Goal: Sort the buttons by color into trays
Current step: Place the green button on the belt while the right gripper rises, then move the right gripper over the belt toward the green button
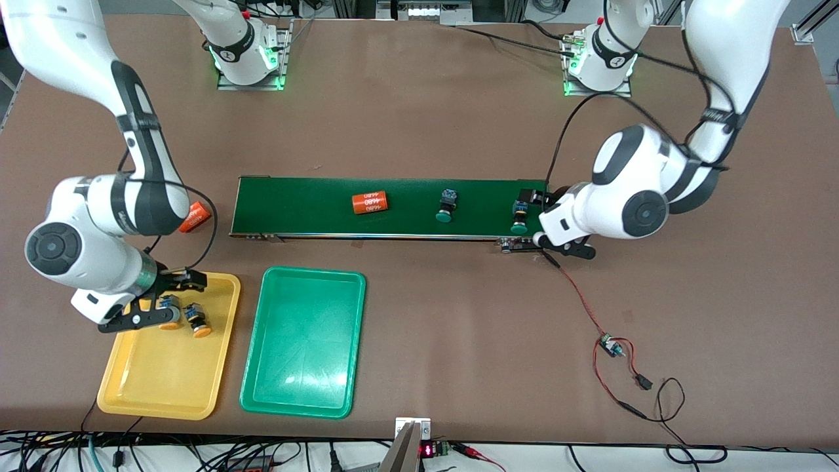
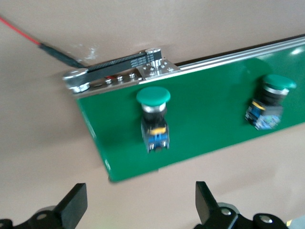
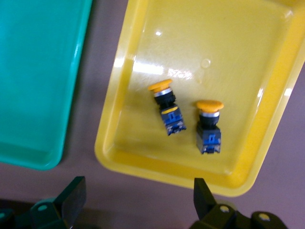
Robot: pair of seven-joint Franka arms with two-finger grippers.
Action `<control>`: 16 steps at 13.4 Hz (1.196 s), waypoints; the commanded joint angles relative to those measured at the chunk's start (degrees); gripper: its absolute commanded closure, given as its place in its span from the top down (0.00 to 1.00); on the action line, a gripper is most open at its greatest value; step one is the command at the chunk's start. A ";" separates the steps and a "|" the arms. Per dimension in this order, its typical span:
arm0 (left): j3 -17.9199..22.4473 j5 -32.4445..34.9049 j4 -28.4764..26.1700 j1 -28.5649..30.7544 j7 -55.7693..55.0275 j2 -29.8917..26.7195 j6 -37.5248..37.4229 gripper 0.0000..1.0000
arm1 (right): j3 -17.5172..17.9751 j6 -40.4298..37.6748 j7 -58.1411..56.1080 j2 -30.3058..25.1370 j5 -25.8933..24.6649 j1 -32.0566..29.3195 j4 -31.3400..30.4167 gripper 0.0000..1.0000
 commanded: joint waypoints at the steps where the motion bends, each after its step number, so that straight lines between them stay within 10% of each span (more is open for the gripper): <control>1: 2.30 0.20 5.08 1.98 0.89 -2.19 -7.15 1.00 | -0.02 -6.42 2.30 -4.95 3.32 0.94 -1.10 1.00; 10: 30.34 8.46 4.84 -9.08 6.69 -16.77 -3.32 1.00 | 0.24 -6.38 19.96 -25.51 8.78 8.41 -20.32 1.00; 16: 39.22 -0.11 3.96 -13.48 6.77 -21.10 1.25 1.00 | 11.74 5.32 38.59 -30.63 7.90 8.77 -32.82 1.00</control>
